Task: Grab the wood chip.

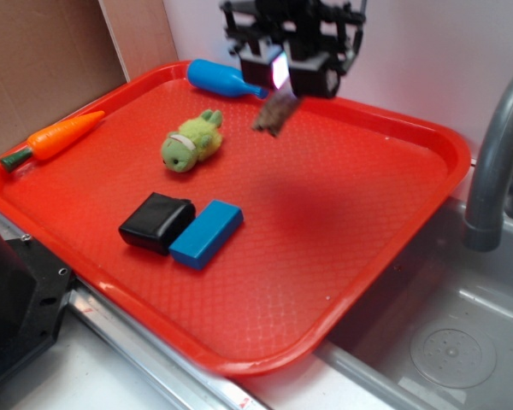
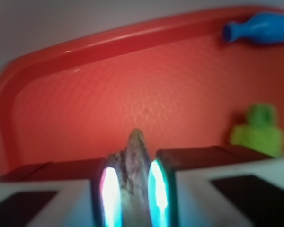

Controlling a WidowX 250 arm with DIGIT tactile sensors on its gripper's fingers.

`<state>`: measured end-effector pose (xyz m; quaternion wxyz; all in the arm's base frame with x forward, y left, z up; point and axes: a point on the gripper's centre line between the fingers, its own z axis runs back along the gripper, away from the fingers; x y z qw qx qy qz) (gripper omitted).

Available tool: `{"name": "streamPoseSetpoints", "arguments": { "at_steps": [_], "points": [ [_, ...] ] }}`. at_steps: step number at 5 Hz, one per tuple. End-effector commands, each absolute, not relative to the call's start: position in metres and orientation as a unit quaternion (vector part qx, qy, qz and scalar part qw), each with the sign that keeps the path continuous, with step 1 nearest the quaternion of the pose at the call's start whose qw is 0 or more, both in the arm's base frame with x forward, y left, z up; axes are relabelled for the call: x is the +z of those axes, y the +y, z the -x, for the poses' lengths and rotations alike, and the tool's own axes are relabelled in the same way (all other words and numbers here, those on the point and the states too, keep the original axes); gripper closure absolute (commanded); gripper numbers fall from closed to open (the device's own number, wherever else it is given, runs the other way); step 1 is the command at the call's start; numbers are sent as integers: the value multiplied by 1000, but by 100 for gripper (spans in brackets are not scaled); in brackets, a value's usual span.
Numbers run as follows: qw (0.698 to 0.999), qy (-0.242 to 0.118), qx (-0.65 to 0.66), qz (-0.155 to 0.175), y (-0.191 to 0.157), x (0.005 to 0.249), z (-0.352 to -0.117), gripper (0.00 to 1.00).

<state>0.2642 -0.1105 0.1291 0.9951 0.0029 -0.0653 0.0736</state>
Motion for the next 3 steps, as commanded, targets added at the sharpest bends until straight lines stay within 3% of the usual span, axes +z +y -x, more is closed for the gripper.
{"name": "streamPoseSetpoints", "arguments": {
  "at_steps": [1, 2, 3],
  "points": [
    [987, -147, 57, -1, -81, 216, -222, 100],
    [984, -148, 91, 46, -54, 237, -207, 100],
    [984, -129, 116, 44, -46, 228, -202, 100]
  ]
}}
